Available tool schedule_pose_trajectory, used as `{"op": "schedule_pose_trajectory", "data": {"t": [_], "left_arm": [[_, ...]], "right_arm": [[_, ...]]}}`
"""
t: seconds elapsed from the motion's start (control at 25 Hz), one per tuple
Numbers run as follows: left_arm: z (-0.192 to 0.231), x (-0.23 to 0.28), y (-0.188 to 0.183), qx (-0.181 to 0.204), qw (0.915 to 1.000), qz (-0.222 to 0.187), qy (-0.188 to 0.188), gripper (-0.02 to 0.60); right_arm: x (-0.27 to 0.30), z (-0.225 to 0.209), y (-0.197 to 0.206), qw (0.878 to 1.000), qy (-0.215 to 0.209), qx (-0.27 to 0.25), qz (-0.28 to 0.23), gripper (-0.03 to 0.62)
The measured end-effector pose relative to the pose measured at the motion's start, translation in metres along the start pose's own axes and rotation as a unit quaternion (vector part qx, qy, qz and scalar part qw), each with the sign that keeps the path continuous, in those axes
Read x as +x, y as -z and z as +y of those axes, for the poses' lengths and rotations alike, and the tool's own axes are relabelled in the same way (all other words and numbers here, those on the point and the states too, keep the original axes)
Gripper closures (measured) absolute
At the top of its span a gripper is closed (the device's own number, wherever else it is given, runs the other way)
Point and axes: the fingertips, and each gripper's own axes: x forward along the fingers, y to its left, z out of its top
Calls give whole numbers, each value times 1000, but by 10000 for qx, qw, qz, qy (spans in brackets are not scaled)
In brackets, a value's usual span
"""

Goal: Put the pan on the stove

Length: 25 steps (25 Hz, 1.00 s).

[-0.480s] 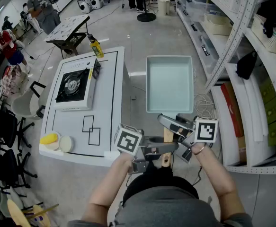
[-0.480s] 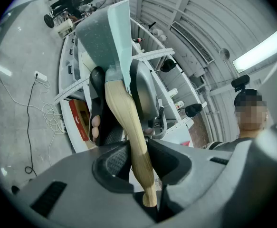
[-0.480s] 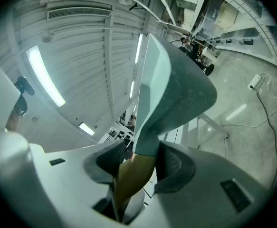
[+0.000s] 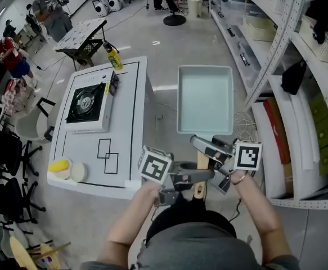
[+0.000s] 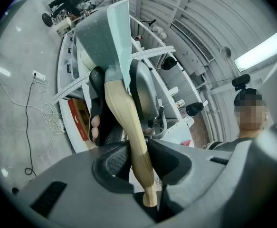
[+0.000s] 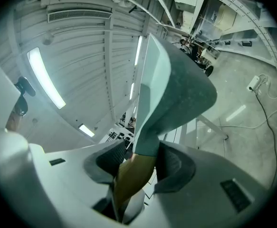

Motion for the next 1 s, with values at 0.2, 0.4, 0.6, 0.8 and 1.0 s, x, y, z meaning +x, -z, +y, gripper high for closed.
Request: {"op": "schedule_pose_trajectory", "data": {"t": [0.2,0.4,0.6,0.8,1.0], "left_arm": [[7,6,-2,23,10000,19,-43,485],[7,18,-6,21,10000,-62,-68,485],[17,22,-19,13,9999,-65,-113,485],[36,20,-50,-33,9999,-23,-122,485],[59,5,-96,29,10000,-16,-4,485]], "right_arm": [[-5,-5,-5,10000,-56,34,-8,411],[-12,-6,-10,9999,-128,9,70,411],[-11,-17,-23,9999,-130,9,72,411],[2,-40,-51,9999,-102,52,17,411],[33,-67,-85,9999,-71,111,-45,412]]}}
